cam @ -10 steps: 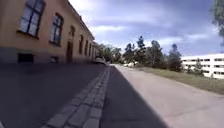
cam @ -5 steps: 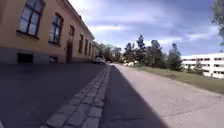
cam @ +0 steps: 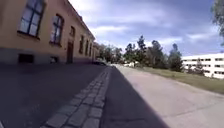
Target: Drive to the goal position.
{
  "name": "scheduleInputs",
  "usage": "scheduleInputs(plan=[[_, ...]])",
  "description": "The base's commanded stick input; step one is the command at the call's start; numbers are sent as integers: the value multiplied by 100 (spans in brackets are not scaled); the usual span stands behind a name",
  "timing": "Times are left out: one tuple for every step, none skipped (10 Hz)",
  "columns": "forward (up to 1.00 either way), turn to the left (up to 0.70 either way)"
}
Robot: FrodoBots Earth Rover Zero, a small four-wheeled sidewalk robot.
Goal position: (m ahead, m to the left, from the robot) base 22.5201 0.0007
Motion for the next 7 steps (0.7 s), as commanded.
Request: scheduleInputs(plan=[[70, 7], [70, 7], [70, 7], [70, 7], [70, 7], [70, 7], [70, 7]])
